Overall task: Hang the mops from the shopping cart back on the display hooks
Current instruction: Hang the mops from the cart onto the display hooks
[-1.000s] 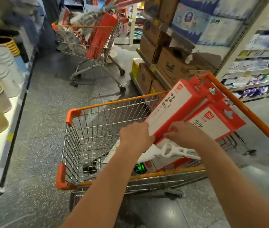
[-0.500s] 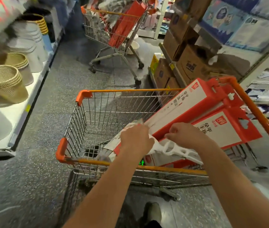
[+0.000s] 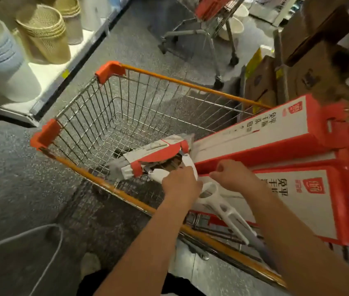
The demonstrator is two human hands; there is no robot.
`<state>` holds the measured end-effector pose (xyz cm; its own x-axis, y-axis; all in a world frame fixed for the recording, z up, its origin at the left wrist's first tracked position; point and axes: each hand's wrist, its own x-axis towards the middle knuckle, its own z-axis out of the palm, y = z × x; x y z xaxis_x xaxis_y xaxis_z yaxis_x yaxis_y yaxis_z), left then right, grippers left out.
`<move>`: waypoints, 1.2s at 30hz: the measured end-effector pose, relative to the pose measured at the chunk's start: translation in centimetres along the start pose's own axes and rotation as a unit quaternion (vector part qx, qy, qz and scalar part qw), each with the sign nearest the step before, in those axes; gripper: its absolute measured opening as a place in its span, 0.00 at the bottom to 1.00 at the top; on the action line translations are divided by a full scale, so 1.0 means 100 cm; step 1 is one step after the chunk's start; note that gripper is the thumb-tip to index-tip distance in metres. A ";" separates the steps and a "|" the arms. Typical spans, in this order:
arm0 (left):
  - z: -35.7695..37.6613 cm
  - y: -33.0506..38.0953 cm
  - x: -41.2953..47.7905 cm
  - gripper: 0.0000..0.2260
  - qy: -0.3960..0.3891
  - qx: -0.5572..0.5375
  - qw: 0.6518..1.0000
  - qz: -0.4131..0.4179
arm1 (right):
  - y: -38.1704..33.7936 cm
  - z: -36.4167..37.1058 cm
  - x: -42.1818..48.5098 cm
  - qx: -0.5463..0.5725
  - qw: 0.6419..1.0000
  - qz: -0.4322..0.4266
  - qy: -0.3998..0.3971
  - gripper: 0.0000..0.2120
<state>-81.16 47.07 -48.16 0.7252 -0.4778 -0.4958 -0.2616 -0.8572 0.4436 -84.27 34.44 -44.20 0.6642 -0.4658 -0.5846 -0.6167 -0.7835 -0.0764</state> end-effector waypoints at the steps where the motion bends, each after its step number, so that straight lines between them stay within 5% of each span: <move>1: 0.008 0.000 0.001 0.19 -0.011 -0.012 1.000 -0.013 | 0.004 0.006 0.003 -0.004 1.000 -0.007 -0.009 0.13; 9: 0.054 -0.003 0.021 0.14 -0.093 -0.103 0.984 -0.113 | 0.020 0.040 0.028 0.018 0.998 -0.012 -0.053 0.16; 15: 0.063 0.000 0.035 0.18 -0.160 -0.130 0.964 -0.169 | 0.023 0.057 0.040 0.034 0.997 -0.002 -0.074 0.08; 21: 0.069 0.007 0.038 0.15 -0.151 -0.218 0.946 -0.189 | 0.024 0.069 0.046 0.090 0.990 0.017 -0.111 0.09; 27: 0.060 0.012 0.030 0.10 -0.140 -0.421 0.867 -0.225 | 0.028 0.064 0.040 0.119 0.991 0.012 -0.057 0.13; 36: 0.023 0.028 -0.018 0.11 -0.082 -0.456 0.876 -0.137 | 0.027 0.022 -0.021 0.207 0.978 0.018 -0.001 0.13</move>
<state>-84.68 45.07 -47.70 0.5601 -0.3641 -0.7441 0.5793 -0.4700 0.6660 -88.28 34.19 -44.92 0.6391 -0.4890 -0.5936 -0.7576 -0.5334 -0.3763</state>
